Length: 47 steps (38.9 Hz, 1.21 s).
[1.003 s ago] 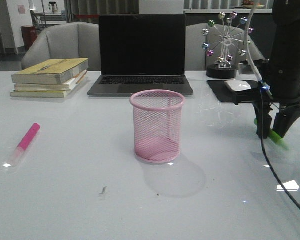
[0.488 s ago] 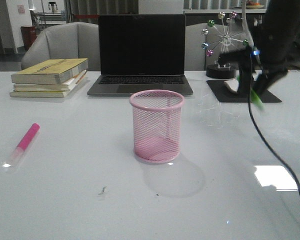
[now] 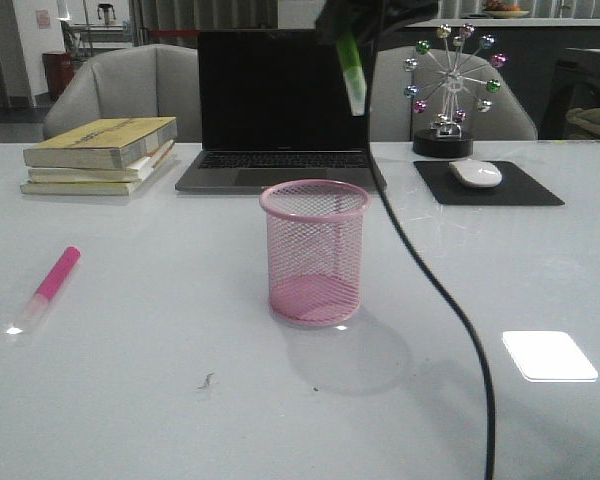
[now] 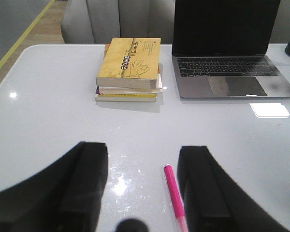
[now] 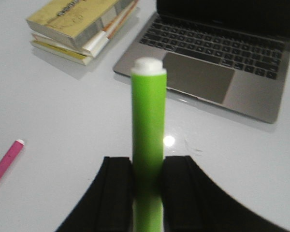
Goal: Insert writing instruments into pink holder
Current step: 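Lift the green marker with the right gripper toward the pink holder, then lower the green marker into the pink holder and open the right gripper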
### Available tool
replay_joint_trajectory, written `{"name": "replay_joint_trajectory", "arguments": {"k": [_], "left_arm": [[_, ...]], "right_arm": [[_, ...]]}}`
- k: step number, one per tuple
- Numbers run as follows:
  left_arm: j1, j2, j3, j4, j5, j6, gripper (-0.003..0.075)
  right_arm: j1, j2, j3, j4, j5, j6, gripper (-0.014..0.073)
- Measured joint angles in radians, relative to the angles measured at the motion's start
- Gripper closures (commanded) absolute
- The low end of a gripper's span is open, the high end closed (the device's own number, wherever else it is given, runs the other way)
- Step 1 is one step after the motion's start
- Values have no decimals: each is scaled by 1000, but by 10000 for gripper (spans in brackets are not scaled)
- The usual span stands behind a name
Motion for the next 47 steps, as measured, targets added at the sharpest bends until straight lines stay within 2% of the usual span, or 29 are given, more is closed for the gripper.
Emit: {"name": "replay_joint_trajectory", "arguments": {"k": [5,14,27,31,36,38,47], "left_arm": [[0,0,0,0,-11,0,327],[0,0,0,0,-25,0,327],[0,0,0,0,-29,0,327],[0,0,0,0,-29,0,327],[0,0,0,0,-29,0,327],[0,0,0,0,-29,0,327],[0,0,0,0,-29,0,327]], "right_arm": [[37,-5,108,0,-173,-2,565],[76,37,233,0,-357,-2,565],[86,51,257,0,-400,-2,553],[86,51,257,0,-396,-2,449],[86,51,257,0,-388,-2,200],[86,51,257,0,-388,-2,127],[81,-1,257,0,-300,-20,113]]}}
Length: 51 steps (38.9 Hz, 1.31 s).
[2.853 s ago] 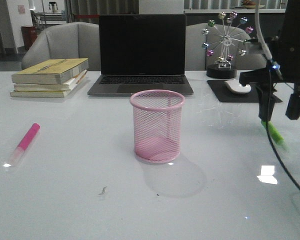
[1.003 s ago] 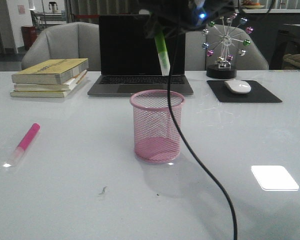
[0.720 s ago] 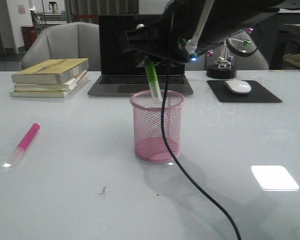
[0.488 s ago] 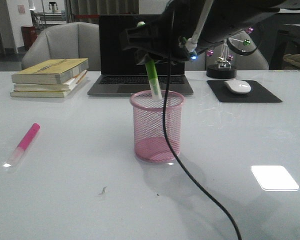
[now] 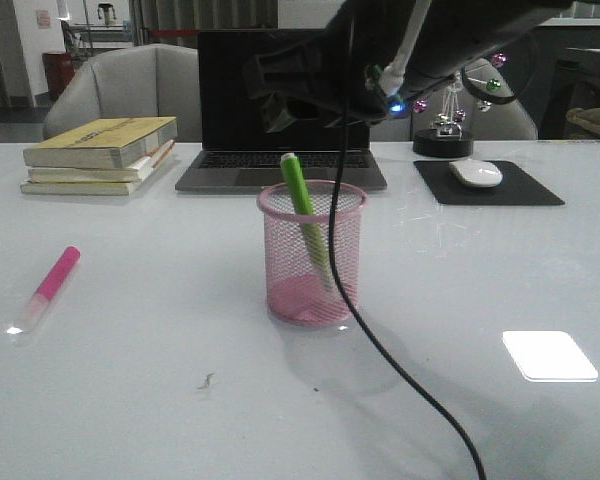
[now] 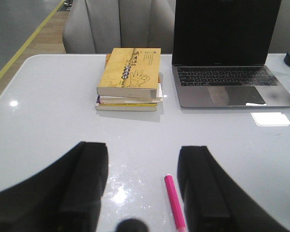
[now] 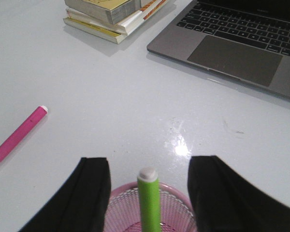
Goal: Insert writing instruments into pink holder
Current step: 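Lower the green marker into the pink holder and open the right gripper, then withdraw the right gripper away from the holder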
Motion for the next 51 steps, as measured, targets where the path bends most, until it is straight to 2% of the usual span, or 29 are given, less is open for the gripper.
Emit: {"name": "replay_joint_trajectory", "arguments": {"k": [16,37,43,51], "left_arm": [[0,0,0,0,-2,0,327],[0,0,0,0,-9,0,327],[0,0,0,0,-9,0,327],[-8,2,-9,-9,-1,0,309]], "right_arm": [[-119,-350,4,-53,334,-63,113],[-495,-881,264,-59,632,-64,113],[-505,-981,350,-59,711,-64,113],[-505,-1002,395,-59,734,-64,113]]}}
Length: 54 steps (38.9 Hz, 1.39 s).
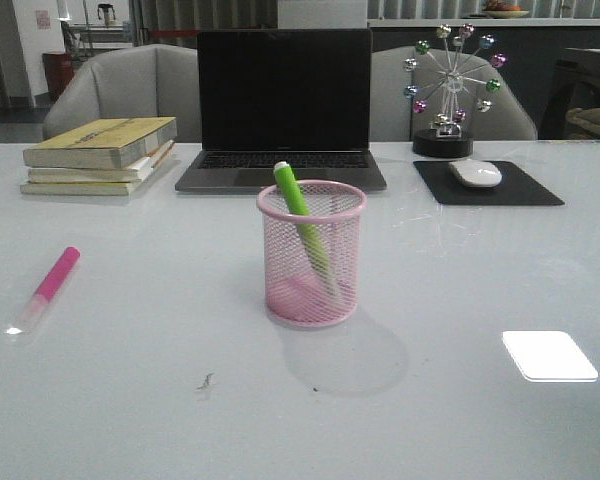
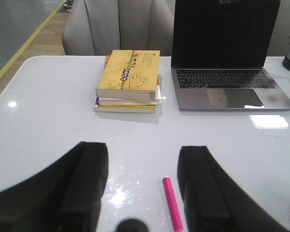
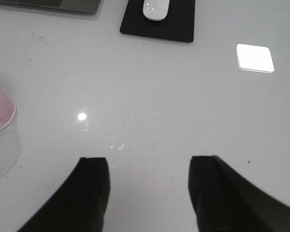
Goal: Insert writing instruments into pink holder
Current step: 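Withdraw the right gripper away from the holder, then lower the left gripper onto the pink marker and close on it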
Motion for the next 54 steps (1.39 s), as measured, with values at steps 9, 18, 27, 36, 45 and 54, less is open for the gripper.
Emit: {"name": "replay_joint_trajectory", "arguments": {"k": [9,18,27,36,45,54], "left_arm": [[-75,123,-137,-10,79,0,306],[-106,402,-308,-63,232,0,306],[-107,666,-503,-94,343,0,306],[-107,879,-643,-96,409,0,306],[-107,1026,-676,-96,465,-8,306],[-107,1136,-681,-96,491,-40,306]], "right_arm": [[0,0,0,0,0,0,113],[0,0,0,0,0,0,113],[0,0,0,0,0,0,113],[0,0,0,0,0,0,113],[0,0,0,0,0,0,113],[0,0,0,0,0,0,113]]}}
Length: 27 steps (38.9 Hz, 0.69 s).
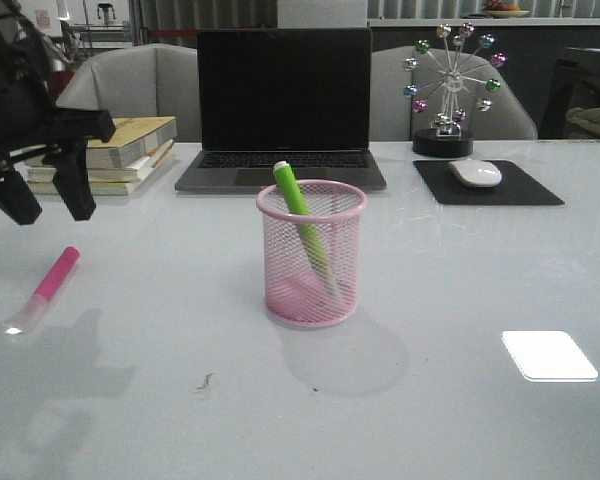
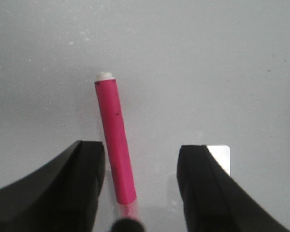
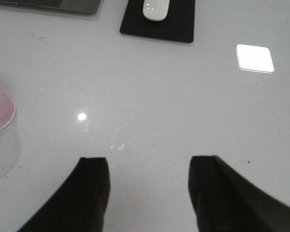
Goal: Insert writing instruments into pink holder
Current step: 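Lower the left gripper onto the pink marker and close on it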
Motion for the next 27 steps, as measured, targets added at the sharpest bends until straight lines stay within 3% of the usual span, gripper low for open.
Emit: {"name": "replay_joint_trajectory", "arguments": {"k": [27], "left_arm": [[0,136,-4,20,-53,-7,329]], "right_arm": [[0,0,0,0,0,0,113]]}}
